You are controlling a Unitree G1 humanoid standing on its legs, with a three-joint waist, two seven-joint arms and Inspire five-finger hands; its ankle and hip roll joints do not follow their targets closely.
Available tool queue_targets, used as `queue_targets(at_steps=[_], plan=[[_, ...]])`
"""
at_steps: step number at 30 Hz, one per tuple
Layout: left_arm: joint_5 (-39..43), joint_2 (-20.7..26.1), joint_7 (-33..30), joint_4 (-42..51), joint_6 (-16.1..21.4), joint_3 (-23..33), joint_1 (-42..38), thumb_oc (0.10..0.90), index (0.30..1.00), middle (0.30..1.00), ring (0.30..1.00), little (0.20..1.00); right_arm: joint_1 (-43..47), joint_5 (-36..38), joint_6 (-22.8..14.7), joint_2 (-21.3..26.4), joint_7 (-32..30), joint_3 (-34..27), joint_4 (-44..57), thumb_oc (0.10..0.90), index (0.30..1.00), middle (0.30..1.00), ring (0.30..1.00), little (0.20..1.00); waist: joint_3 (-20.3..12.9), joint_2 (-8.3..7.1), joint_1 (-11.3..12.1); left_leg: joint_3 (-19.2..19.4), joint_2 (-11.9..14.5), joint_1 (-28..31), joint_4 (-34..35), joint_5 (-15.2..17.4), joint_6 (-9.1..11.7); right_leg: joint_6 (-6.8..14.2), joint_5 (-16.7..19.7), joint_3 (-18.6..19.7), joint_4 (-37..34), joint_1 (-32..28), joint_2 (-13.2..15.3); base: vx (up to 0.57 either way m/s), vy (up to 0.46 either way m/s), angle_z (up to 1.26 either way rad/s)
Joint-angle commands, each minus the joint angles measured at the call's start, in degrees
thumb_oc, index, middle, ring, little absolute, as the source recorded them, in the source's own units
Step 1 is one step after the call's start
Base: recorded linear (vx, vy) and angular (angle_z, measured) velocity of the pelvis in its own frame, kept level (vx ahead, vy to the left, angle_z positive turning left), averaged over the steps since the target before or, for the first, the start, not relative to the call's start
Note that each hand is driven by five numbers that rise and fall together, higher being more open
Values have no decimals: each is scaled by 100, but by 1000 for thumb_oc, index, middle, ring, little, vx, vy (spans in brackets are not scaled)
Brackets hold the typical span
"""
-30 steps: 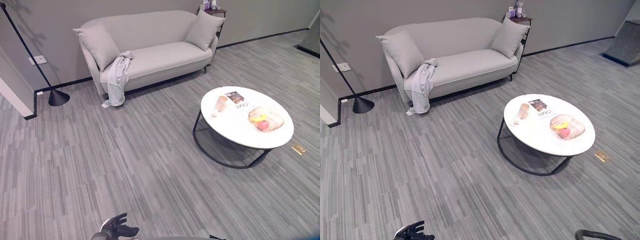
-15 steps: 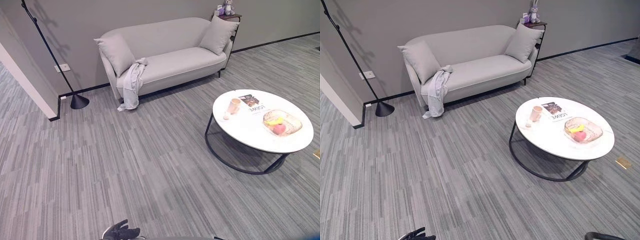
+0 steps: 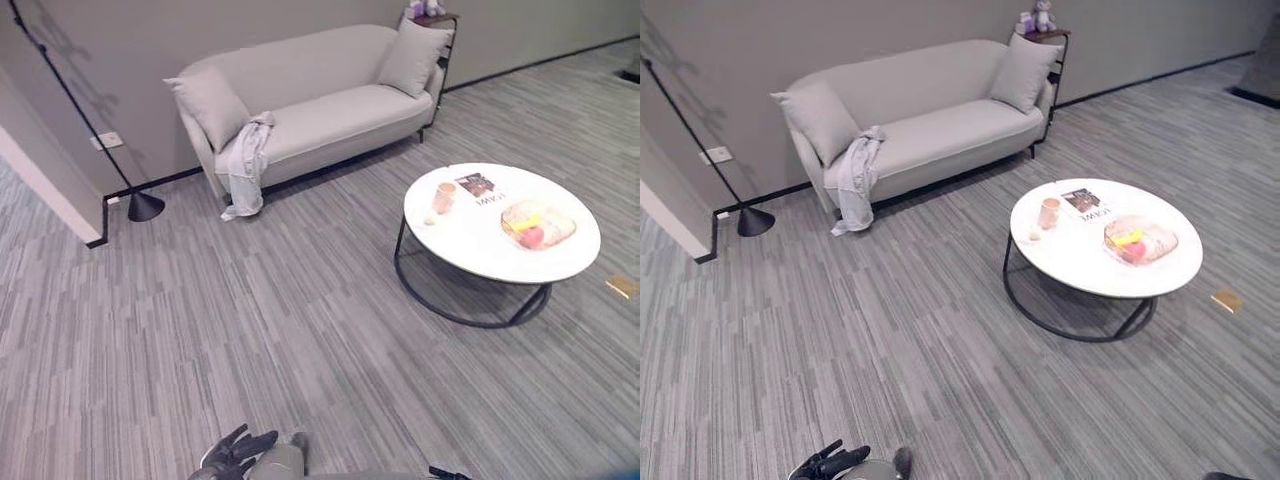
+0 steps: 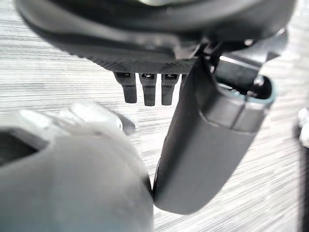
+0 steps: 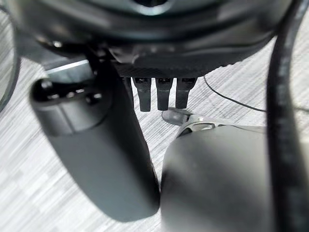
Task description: Hang the clothes on the sofa on the clothes rack.
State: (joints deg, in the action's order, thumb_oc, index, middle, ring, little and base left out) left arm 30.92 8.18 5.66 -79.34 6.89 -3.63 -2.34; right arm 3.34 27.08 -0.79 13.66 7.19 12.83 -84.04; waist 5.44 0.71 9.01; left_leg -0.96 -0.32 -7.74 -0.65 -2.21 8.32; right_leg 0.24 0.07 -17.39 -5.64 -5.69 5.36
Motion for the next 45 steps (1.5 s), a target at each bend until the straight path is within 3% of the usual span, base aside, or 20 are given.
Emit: queue_targets(at_steps=[1, 8, 11, 14, 16, 20, 22, 23, 24, 26, 27, 28, 29, 30, 35, 37, 40, 42, 43, 45], plan=[[-318, -236, -20, -397, -176, -304, 321, 800, 900, 900, 900, 900, 74, -422, 74, -31, -34, 100, -425, 800, 900, 900, 900, 900, 138, 110, 297, -31, -213, -880, 271, -999, -485, 150, -571, 216, 64, -521, -548, 258, 29, -58], [-50, -144, -126, -376, -205, -111, 324, 800, 900, 900, 900, 900, 48, -676, 177, -56, -43, 130, -475, 800, 900, 900, 900, 900, 137, 48, 475, 77, 2, -1255, 469, -1187, -463, 106, -1010, 808, 64, -1115, -674, 306, 84, -55], [-37, -43, -196, -536, -220, 59, 329, 800, 900, 900, 900, 900, 111, -744, 210, -124, -36, 64, -552, 800, 900, 900, 900, 900, -86, -182, 548, 125, 43, -1202, 269, -1358, -577, 207, -1173, 911, 214, -1315, -518, 358, 160, -23], [-357, 134, -210, -482, -174, -28, 314, 800, 900, 900, 900, 900, 93, -868, 203, -244, 73, 166, -531, 800, 900, 900, 900, 900, -374, -528, 616, 325, -171, -928, 195, -1062, -838, 592, -579, 829, 1061, -1050, -103, 597, 304, -19], [-425, 208, -224, -426, -170, -64, 289, 800, 900, 900, 900, 900, 153, -894, 212, -218, 100, 216, -434, 800, 900, 900, 900, 900, -385, -605, 619, 400, -334, -613, 286, -859, -1010, 854, 16, 780, 1932, -704, 101, 415, 282, -28], [-439, 335, -315, -431, -192, -20, 226, 800, 900, 900, 900, 900, 311, -709, 193, -109, 79, 55, -138, 800, 900, 900, 900, 900, -255, -278, 430, 302, -435, 293, 489, -415, -1335, 1097, 1269, 266, 4052, 145, 639, 367, 312, 15], [-411, 376, -318, -443, -195, -2, 206, 800, 900, 900, 900, 900, 349, -662, 168, -133, 52, 75, -30, 800, 900, 900, 900, 900, -185, -220, 335, 185, -444, 518, 556, -343, -1372, 1031, 1114, 142, 4488, 388, 737, 289, 143, 69], [-341, 416, -347, -440, -156, -1, 123, 800, 900, 900, 900, 900, 385, -589, 82, -171, 65, 205, 212, 800, 900, 900, 900, 900, -104, -150, 242, 30, -400, 711, 565, -207, -1361, 810, 579, 35, 4569, 759, 647, 390, -16, 50], [-231, 446, -357, -360, -63, -3, 27, 800, 900, 900, 900, 900, 394, -388, 7, -231, 120, 355, 499, 800, 900, 900, 900, 900, 28, -104, 44, -199, -334, 976, 565, -104, -1277, 652, 158, 48, 3957, 1134, 364, 521, -55, 44], [-188, 444, -361, -321, -25, -41, -27, 800, 900, 900, 900, 900, 381, -254, -8, -240, 163, 363, 571, 800, 900, 900, 900, 900, 76, -114, -40, -333, -333, 1116, 565, -12, -1237, 600, 60, 93, 3475, 1254, 238, 338, -110, 67], [-171, 429, -390, -304, 39, -99, -100, 800, 900, 900, 900, 900, 364, -121, -43, -226, 153, 343, 591, 800, 900, 900, 900, 900, 133, -175, -156, -553, -369, 1336, 565, 157, -1189, 609, 188, 175, 2449, 1387, 215, 195, -86, 87], [-171, 429, -390, -304, 39, -99, -100, 800, 900, 900, 900, 900, 364, -121, -43, -225, 153, 343, 591, 800, 900, 900, 900, 900, 134, -174, -157, -554, -368, 1337, 565, 157, -1189, 609, 189, 173, 2447, 1385, 214, 648, -308, 79], [-103, 371, -427, -239, 123, -105, -255, 800, 900, 900, 900, 900, 300, 57, -35, -215, 141, 256, 444, 800, 900, 900, 900, 900, 242, -277, -317, -973, -306, 1725, 565, 547, -1054, 791, 689, 683, 487, 1641, 238, 650, -271, 54], [-53, 359, -444, -272, 157, -91, -305, 800, 900, 900, 900, 900, 271, 83, -11, -213, 165, 175, 359, 800, 900, 900, 900, 900, 257, -279, -401, -1150, -243, 1866, 565, 680, -1011, 890, 919, 943, 155, 1843, 276, 823, -315, 75], [151, 239, -393, -374, 102, 138, -200, 800, 900, 900, 900, 900, 75, 80, 111, -152, 247, -113, 58, 800, 900, 900, 900, 900, 201, -288, -614, -1696, 42, 2486, 565, 1131, -867, 1051, 1284, 1136, 213, 2195, 532, 505, -176, 138], [350, 242, -353, -612, 53, 461, -29, 800, 900, 900, 900, 900, -82, 73, 142, -141, 275, -282, -37, 800, 900, 900, 900, 900, 14, -427, -634, -1818, 315, 2783, 564, 1402, -765, 1005, 1316, 1147, 538, 2032, 498, 611, -394, 103], [761, 172, -326, -705, 22, 762, 113, 800, 900, 900, 900, 900, -42, -51, 193, -57, 250, -313, -250, 800, 900, 900, 900, 900, -142, -261, -548, -1765, 731, 2615, -109, 956, -573, 876, 1097, 975, 782, 1863, 191, 482, -334, 63], [830, 93, -330, -639, 3, 718, 102, 800, 900, 900, 900, 900, 33, -23, 140, -17, 179, -251, -211, 800, 900, 900, 900, 900, -156, -304, -471, -1732, 641, 2079, -1044, 317, -499, 754, 941, 829, 561, 1470, 89, 412, -341, 13], [868, 94, -371, -573, 6, 663, 76, 800, 900, 900, 900, 900, 113, 41, 68, 4, 91, -172, -138, 800, 900, 900, 900, 900, -69, -379, -363, -1297, 740, 1628, -2067, -224, -436, 534, 742, 648, 344, 1004, -24, 354, -320, 6], [827, 114, -426, -514, 13, 603, 29, 800, 900, 900, 900, 900, 202, 75, 7, -3, 37, -84, -35, 800, 900, 900, 900, 900, 36, -521, -298, -927, 825, 1237, -2739, -475, -473, 405, 660, 509, 206, 773, -11, 241, -335, 31]])
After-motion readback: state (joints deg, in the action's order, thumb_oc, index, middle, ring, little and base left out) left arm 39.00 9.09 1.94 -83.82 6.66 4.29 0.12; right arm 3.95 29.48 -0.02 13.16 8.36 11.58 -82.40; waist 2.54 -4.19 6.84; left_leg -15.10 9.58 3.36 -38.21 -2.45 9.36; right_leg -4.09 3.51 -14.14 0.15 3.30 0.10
